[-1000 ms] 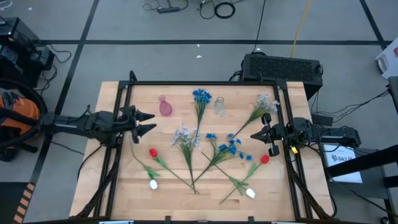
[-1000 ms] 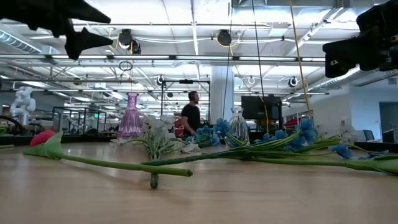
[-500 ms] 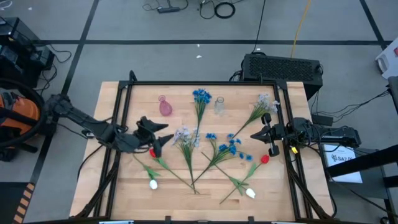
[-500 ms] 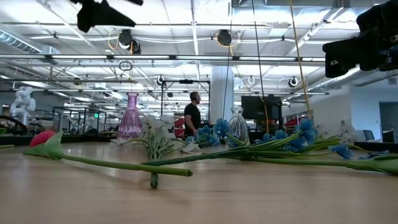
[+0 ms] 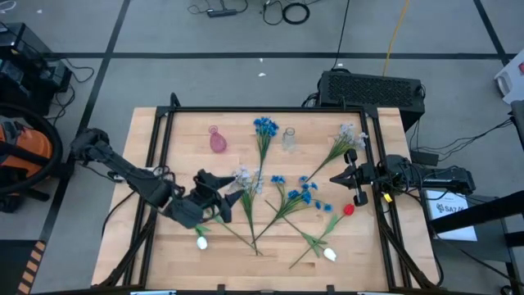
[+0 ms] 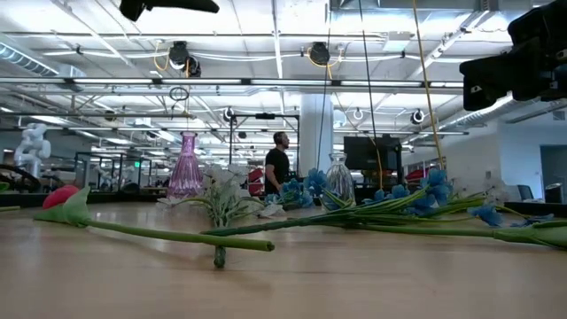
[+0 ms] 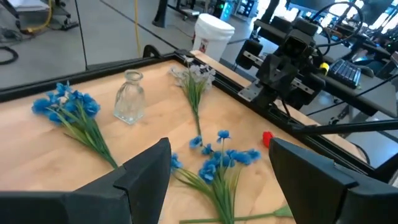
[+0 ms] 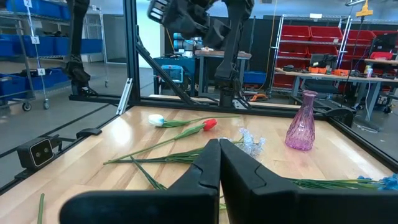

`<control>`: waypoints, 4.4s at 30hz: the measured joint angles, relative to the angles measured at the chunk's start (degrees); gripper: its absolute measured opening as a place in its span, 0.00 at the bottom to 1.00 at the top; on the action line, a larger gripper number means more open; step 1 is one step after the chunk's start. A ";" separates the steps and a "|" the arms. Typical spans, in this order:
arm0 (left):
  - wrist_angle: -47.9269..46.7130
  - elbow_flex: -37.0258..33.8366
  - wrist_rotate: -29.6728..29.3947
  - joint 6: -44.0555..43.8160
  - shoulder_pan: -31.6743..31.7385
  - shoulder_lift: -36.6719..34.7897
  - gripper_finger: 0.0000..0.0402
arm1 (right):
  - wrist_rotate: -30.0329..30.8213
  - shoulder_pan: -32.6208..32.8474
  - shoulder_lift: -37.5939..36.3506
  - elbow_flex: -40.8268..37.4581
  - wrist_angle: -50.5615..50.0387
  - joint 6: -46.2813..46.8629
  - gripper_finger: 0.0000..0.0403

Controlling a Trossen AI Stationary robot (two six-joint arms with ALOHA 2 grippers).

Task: Sort flowers into vase by color
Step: Put the top blue flowers into the pink vase

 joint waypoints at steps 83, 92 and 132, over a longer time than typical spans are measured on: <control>-3.80 10.79 30.90 8.29 26.72 11.26 0.69 | 0.00 -0.02 0.02 0.01 0.00 0.00 0.00; -14.64 25.17 37.28 7.64 41.47 27.98 0.69 | 0.00 0.00 0.02 0.00 0.00 0.00 0.00; -32.85 36.96 52.23 11.76 55.46 42.50 0.04 | -0.01 -0.02 0.01 0.01 0.00 0.00 0.00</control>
